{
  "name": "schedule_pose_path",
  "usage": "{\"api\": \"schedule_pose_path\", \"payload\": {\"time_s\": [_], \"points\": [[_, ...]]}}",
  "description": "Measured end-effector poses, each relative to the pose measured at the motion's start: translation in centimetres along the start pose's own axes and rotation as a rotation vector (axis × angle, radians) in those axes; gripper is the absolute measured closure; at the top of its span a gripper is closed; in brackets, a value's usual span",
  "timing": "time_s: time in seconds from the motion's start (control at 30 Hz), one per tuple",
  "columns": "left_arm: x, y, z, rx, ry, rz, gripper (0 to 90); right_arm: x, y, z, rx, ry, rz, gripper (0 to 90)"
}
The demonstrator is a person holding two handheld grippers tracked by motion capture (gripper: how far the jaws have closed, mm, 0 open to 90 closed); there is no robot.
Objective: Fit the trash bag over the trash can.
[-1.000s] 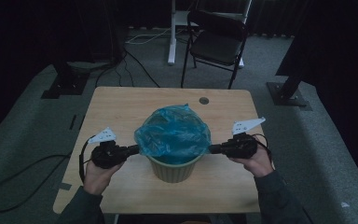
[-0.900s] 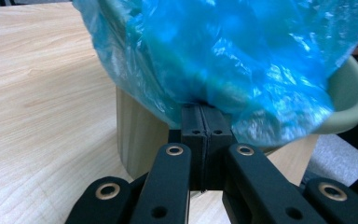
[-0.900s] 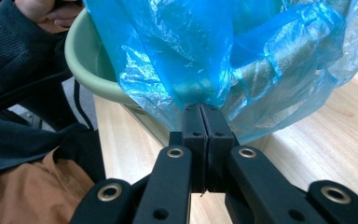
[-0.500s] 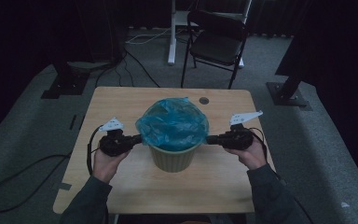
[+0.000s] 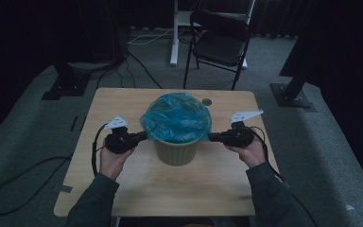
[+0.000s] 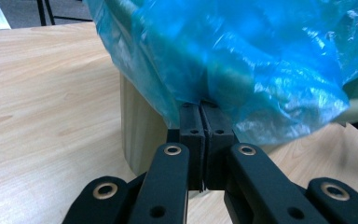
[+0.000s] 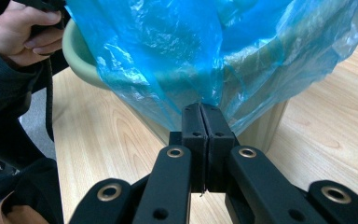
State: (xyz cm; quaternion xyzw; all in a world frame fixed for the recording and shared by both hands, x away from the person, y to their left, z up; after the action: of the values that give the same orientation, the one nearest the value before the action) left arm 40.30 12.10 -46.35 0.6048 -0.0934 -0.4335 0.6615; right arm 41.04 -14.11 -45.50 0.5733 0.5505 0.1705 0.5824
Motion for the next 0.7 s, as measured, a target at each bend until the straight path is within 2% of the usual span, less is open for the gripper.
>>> {"api": "schedule_pose_path", "payload": {"time_s": [0.17, 0.37, 0.43, 0.57, 0.7], "points": [[-0.2, -1.0, 0.0, 0.002, 0.0, -0.017, 88.4, 0.4, -0.5, -0.2, -0.001, 0.008, -0.016, 89.2], [-0.3, -1.4, 0.0, 0.007, 0.0, -0.018, 87.6, 0.9, -1.4, -0.4, -0.022, 0.012, -0.062, 87.3], [-0.7, -1.3, -0.3, 0.004, 0.016, -0.015, 82.3, 0.7, -1.4, -0.4, -0.023, 0.005, -0.058, 84.6], [-2.1, -0.8, -1.0, -0.015, 0.03, 0.016, 71.3, -0.5, -0.7, -0.1, -0.023, -0.022, -0.025, 68.6], [-3.7, 0.0, -1.5, -0.021, 0.03, 0.055, 63.2, -2.0, 0.3, 0.0, -0.021, -0.026, 0.013, 65.0]]}}
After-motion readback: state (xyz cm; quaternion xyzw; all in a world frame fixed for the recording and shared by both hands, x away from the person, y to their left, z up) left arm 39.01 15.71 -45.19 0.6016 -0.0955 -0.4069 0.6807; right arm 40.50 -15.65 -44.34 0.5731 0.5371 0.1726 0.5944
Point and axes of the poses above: each handheld gripper's, and its own axes: x roughly forward along the jaws, y roughly out of its top, z roughly to its right, the point moved 10 cm from there along x, roughly forward along the jaws, and after that the axes turned 6 degrees about z, right-handed, at the moved point
